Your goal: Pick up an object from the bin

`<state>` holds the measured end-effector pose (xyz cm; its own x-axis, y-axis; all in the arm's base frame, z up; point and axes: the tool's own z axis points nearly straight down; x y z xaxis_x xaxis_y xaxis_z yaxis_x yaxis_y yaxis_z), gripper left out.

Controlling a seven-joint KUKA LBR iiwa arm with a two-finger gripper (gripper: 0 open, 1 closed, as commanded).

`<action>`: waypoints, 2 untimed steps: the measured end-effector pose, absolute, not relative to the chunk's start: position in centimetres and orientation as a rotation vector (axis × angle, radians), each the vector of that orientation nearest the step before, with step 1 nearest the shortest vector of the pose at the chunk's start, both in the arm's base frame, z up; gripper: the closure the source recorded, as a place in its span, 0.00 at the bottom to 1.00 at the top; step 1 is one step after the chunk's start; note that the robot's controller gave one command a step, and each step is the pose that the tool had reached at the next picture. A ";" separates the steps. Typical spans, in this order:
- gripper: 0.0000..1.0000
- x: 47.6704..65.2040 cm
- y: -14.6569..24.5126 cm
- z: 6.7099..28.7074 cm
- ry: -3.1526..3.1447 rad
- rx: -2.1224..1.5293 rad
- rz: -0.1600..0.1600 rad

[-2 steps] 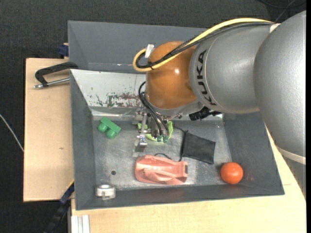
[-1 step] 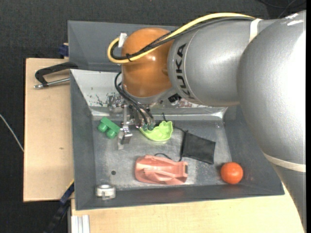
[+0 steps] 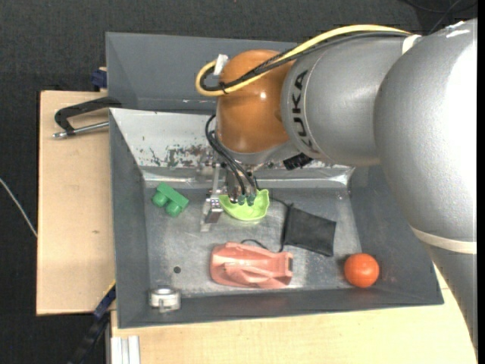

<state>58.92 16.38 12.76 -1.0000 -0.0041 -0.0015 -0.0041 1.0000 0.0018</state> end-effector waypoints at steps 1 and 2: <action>0.00 59.7 19.3 9.4 3.135 0.037 0.004; 1.00 59.9 9.8 7.7 3.128 0.157 0.012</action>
Offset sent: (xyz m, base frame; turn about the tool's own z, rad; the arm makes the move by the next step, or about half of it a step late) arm 0.0057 -0.0692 -0.0576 0.1032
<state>59.91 9.77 7.68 -0.9949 0.1000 -0.0090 0.0999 0.9950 0.0078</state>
